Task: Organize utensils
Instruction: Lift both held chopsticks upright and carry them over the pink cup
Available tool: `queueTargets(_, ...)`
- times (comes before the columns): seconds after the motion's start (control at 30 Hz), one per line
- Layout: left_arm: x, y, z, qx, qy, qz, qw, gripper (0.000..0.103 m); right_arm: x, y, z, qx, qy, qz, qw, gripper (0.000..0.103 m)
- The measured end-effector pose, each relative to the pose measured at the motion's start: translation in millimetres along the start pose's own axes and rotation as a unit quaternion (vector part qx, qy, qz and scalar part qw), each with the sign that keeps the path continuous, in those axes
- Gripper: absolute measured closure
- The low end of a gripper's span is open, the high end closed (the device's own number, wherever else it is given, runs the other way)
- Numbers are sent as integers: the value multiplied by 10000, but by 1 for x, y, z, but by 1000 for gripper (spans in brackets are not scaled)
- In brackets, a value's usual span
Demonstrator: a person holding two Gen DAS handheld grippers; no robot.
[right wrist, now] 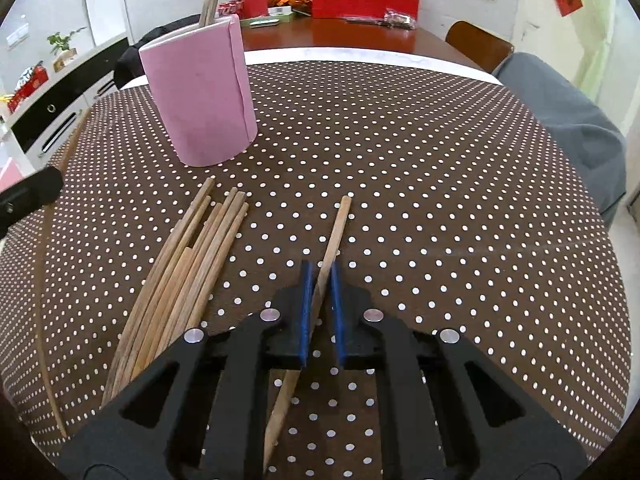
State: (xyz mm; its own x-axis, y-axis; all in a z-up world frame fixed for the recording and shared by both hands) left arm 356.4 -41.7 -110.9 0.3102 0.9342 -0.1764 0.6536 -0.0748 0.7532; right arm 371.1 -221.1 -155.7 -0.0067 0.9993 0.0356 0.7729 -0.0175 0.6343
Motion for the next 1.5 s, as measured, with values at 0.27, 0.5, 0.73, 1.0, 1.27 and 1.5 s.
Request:
queueTargets(0.27, -3, 5, -1, -83, -18, -42, 10000, 97, -11, 0, -16, -164, 248, 337, 9990, 97)
queueTargets(0.5, -6, 19, -11, -298, -41, -34, 9995, 97, -2, 16, -52, -630, 458, 446, 9960, 97)
queueTargets(0.73, -10, 35, -24, -552, -41, -58, 9984, 97, 6, 46, -88, -1177, 556, 505, 9902, 97)
queueTargets(1.0, -12, 57, -38, -904, -28, -89, 9959, 98, 9, 77, -117, -1665, 625, 518, 9827, 97)
queueTargets(1.27, -20, 91, -57, -1292, 25, -29, 9916, 98, 11, 121, -140, -2180, 651, 564, 9721, 97)
queueTargets(1.5, -27, 125, -66, -1518, 146, 80, 9883, 98, 8, 161, -148, -2554, 607, 689, 9625, 97)
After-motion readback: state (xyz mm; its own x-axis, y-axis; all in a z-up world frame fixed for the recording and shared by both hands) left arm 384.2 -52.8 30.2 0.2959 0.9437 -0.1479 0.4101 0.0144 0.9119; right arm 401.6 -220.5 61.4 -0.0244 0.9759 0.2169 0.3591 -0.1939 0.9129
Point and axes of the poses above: each gripper's, at about its wrist camera, not at the fingertips, and z roughly the way its jaws point, x to its left, y to its top, the point moved 6 cm from there along z, roughly the way its jaws point
